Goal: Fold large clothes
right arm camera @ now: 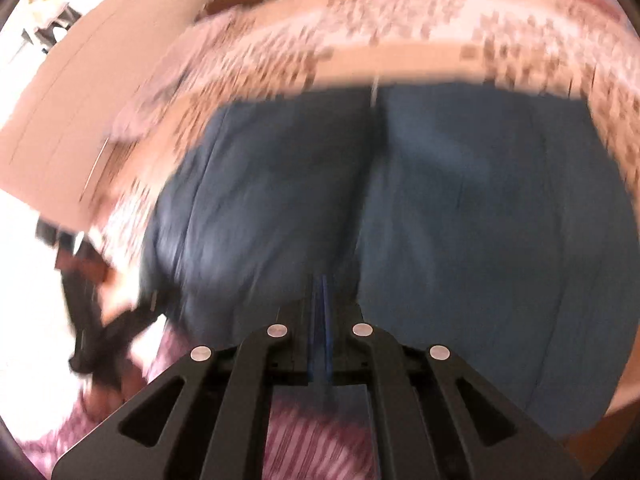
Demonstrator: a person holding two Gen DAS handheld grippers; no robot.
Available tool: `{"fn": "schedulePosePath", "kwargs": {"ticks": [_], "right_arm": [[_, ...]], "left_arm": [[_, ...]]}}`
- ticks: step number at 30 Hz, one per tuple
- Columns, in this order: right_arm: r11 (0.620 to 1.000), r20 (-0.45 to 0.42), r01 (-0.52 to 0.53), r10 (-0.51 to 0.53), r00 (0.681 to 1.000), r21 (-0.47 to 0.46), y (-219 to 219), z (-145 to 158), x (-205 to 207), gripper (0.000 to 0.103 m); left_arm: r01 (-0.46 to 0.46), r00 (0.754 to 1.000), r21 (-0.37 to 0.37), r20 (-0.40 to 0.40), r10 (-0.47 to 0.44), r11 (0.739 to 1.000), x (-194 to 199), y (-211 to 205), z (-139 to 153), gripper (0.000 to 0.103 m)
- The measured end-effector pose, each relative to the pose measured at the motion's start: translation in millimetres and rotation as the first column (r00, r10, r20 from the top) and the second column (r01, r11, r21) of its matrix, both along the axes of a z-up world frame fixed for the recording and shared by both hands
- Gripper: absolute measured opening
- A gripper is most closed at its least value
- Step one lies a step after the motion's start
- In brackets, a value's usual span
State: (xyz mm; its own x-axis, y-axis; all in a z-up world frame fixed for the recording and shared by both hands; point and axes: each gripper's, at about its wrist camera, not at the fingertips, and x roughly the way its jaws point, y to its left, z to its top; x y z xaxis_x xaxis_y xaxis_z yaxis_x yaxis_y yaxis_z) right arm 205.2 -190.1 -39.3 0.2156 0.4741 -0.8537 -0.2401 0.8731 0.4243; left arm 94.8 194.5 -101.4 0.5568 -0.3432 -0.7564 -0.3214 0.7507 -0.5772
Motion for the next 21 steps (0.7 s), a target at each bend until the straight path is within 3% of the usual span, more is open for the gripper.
{"fn": "schedulePosePath", "kwargs": {"ticks": [5, 12, 14, 16, 21], "right_arm": [[0.998, -0.130, -0.061, 0.057, 0.990, -0.031, 10.1, -41.6, -42.6, 0.004], [0.984, -0.172, -0.095, 0.069, 0.983, -0.149, 27.9, -87.0, -33.4, 0.000], [0.988, -0.182, -0.080, 0.055, 0.982, -0.134, 25.3, -94.7, -29.0, 0.000], [0.992, -0.199, -0.062, 0.040, 0.979, -0.105, 20.9, -97.7, -25.1, 0.000], [0.996, -0.202, -0.040, 0.023, 0.979, -0.080, 16.8, -98.6, -24.4, 0.000]], "left_arm": [[-0.003, 1.000, 0.007, -0.002, 0.003, 1.000, 1.2, -2.2, 2.0, 0.069], [-0.002, 1.000, 0.022, 0.003, 0.002, 1.000, 3.6, -8.6, 3.4, 0.071], [-0.010, 1.000, 0.053, 0.014, 0.010, 0.999, 1.9, -8.5, 5.3, 0.040], [-0.010, 1.000, 0.063, 0.019, 0.009, 0.998, 0.8, -4.7, 4.2, 0.026], [-0.038, 0.997, 0.021, 0.070, 0.037, 0.999, -7.3, 1.6, 13.2, 0.017]]}}
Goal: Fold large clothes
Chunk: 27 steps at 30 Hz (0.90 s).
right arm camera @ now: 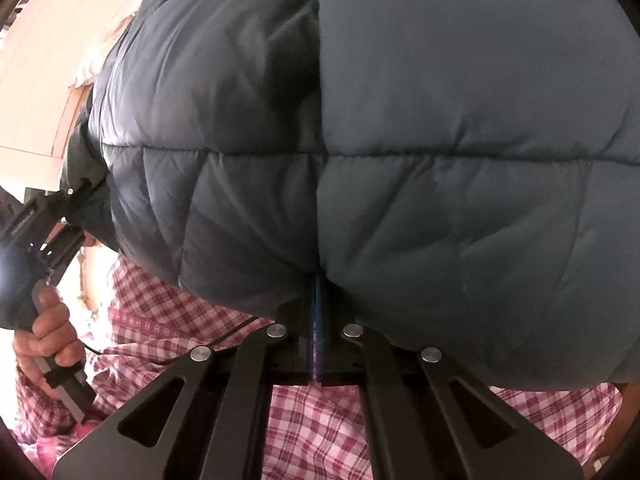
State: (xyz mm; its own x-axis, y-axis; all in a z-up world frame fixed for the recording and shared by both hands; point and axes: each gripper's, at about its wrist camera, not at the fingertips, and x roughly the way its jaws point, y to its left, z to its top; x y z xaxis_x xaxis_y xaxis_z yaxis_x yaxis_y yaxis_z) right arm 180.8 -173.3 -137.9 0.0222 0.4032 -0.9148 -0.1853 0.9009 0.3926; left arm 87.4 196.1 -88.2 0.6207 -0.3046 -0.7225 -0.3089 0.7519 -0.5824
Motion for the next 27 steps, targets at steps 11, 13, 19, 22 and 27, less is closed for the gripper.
{"fn": "schedulePosePath", "kwargs": {"ticks": [11, 13, 19, 22, 27], "right_arm": [[0.984, 0.268, 0.157, -0.173, 0.948, 0.080, -80.6, 96.4, -17.0, 0.000], [0.971, 0.284, 0.233, -0.241, 0.928, 0.063, -110.4, 98.8, -11.9, 0.000], [0.930, 0.206, 0.364, -0.365, 0.908, 0.040, -160.4, 56.4, 0.8, 0.004], [0.946, 0.166, 0.324, -0.324, 0.931, 0.033, -152.0, 27.1, 13.0, 0.004], [0.951, 0.154, 0.303, -0.310, 0.938, 0.062, -152.4, 16.1, 22.2, 0.004]], "left_arm": [[0.080, 0.982, 0.127, 0.162, -0.100, 0.989, -10.6, -16.2, 55.4, 0.015], [0.102, 0.970, 0.175, 0.199, -0.137, 0.979, -11.0, -25.6, 70.4, 0.015], [0.191, 0.907, 0.345, 0.296, -0.300, 0.919, -12.9, -67.0, 122.7, 0.014], [0.244, 0.861, 0.396, 0.332, -0.386, 0.885, -11.1, -96.0, 149.5, 0.014], [0.359, 0.763, 0.441, 0.368, -0.531, 0.822, -4.6, -154.5, 183.5, 0.014]]}}
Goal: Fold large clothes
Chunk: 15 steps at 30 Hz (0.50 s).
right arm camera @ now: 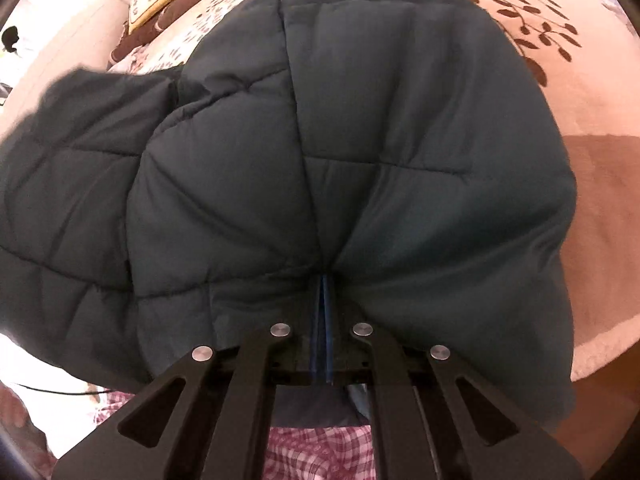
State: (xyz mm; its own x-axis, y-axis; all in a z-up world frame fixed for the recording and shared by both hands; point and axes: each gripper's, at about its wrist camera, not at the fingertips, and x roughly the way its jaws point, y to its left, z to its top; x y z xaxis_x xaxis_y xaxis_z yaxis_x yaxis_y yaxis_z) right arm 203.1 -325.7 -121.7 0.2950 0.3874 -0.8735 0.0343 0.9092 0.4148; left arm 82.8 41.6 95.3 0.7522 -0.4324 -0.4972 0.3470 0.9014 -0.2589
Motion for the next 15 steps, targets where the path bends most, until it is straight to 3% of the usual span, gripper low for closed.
{"fn": "schedulePosePath", "kwargs": {"ticks": [6, 10, 13, 15], "right_arm": [[0.995, 0.009, 0.010, -0.011, 1.000, 0.095, -22.1, -8.1, -8.9, 0.004], [0.987, 0.000, 0.018, -0.018, 1.000, 0.158, -30.2, -16.1, -9.7, 0.004], [0.975, -0.008, 0.021, -0.019, 1.000, 0.219, -39.6, -23.5, -10.7, 0.003], [0.964, -0.016, 0.028, -0.025, 1.000, 0.265, -51.3, -28.0, -13.5, 0.001]], "left_arm": [[0.250, 0.968, 0.049, -0.005, -0.250, 0.967, 8.6, -94.9, 5.9, 0.014], [0.384, 0.921, 0.033, -0.087, -0.380, 0.923, 18.1, -158.9, -24.6, 0.014], [0.433, 0.892, 0.027, -0.162, -0.423, 0.901, 22.6, -189.9, -54.4, 0.014], [0.451, 0.884, 0.053, -0.168, -0.437, 0.891, 20.8, -203.0, -69.1, 0.014]]}}
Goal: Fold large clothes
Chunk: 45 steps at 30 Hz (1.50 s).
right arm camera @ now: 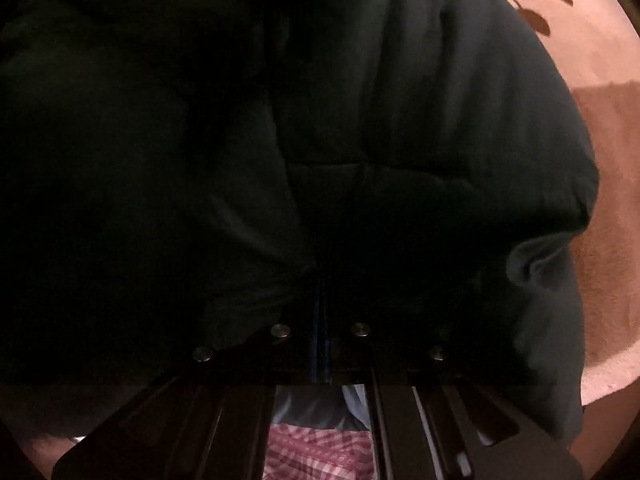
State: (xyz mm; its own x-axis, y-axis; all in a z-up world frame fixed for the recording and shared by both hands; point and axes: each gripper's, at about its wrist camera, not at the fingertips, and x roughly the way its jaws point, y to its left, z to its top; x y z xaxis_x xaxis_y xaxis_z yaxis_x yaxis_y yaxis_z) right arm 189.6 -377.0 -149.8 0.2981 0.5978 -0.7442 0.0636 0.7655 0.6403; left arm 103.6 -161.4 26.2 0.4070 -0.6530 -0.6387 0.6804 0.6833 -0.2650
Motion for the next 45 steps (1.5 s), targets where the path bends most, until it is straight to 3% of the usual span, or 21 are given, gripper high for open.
{"fn": "schedulePosePath", "kwargs": {"ticks": [3, 5, 8, 13, 17, 19, 23, 26, 29, 32, 36, 40, 42, 45], "right_arm": [[0.985, -0.052, 0.072, -0.064, 0.997, 0.159, -33.6, -10.4, -12.9, 0.000], [0.969, -0.052, 0.120, -0.111, 0.992, 0.216, -63.3, -9.0, -33.7, 0.000], [0.961, -0.031, 0.189, -0.187, 0.982, 0.203, -108.7, -0.2, -66.0, 0.000], [0.947, 0.038, 0.314, -0.316, 0.948, 0.065, -169.1, 34.6, -95.6, 0.004], [0.956, 0.195, 0.292, -0.290, 0.937, 0.021, -152.2, 99.7, -80.1, 0.004], [0.978, 0.252, 0.204, -0.205, 0.946, 0.033, -127.1, 128.4, -55.4, 0.004], [1.000, 0.266, 0.020, -0.015, 0.964, -0.015, -55.9, 153.6, -0.2, 0.004], [0.992, 0.214, -0.057, 0.080, 0.973, -0.113, -24.2, 143.1, 33.7, 0.004], [0.970, 0.114, -0.031, 0.060, 0.992, -0.240, -27.1, 114.4, 50.2, 0.000], [0.975, 0.061, -0.007, 0.021, 0.998, -0.224, -41.4, 86.3, 52.3, 0.000], [0.961, 0.063, -0.014, 0.033, 0.997, -0.277, -39.9, 58.7, 54.1, 0.000], [0.963, 0.072, 0.001, 0.019, 0.997, -0.270, -41.5, 52.1, 50.9, 0.000], [0.965, 0.074, 0.000, 0.020, 0.997, -0.264, -42.9, 53.3, 48.9, 0.000], [0.971, 0.069, 0.010, 0.007, 0.998, -0.240, -44.8, 52.5, 50.4, 0.000]], "left_arm": [[0.020, 0.999, 0.020, -0.043, -0.020, 1.000, 1.4, -6.7, -16.7, 0.014], [0.028, 0.998, 0.034, -0.057, -0.026, 0.999, 0.9, -11.3, -26.6, 0.014], [0.060, 0.996, 0.078, -0.076, -0.054, 0.995, -0.7, -22.1, -44.4, 0.015], [0.098, 0.993, 0.151, -0.080, -0.087, 0.984, -8.0, -34.3, -73.7, 0.015], [0.102, 0.993, 0.168, -0.068, -0.091, 0.980, -10.7, -36.8, -76.8, 0.016], [0.096, 0.994, 0.176, -0.061, -0.087, 0.980, -14.6, -35.5, -76.7, 0.016], [0.084, 0.996, 0.193, -0.030, -0.079, 0.978, -19.1, -44.8, -76.9, 0.016], [0.074, 0.997, 0.196, -0.022, -0.071, 0.978, -20.2, -47.6, -77.2, 0.017], [0.089, 0.996, 0.196, -0.027, -0.086, 0.977, -12.2, -47.4, -80.7, 0.020], [0.126, 0.992, 0.204, -0.037, -0.121, 0.971, -17.3, -51.7, -81.5, 0.026], [0.198, 0.980, 0.220, -0.046, -0.193, 0.955, -28.7, -57.1, -75.4, 0.042], [0.239, 0.970, 0.166, -0.087, -0.227, 0.957, -35.3, -43.4, -55.1, 0.048], [0.220, 0.974, 0.136, -0.076, -0.212, 0.966, -35.4, -26.3, -36.5, 0.048], [0.124, 0.992, 0.090, -0.044, -0.120, 0.988, -31.9, 7.3, -13.4, 0.048]]}}
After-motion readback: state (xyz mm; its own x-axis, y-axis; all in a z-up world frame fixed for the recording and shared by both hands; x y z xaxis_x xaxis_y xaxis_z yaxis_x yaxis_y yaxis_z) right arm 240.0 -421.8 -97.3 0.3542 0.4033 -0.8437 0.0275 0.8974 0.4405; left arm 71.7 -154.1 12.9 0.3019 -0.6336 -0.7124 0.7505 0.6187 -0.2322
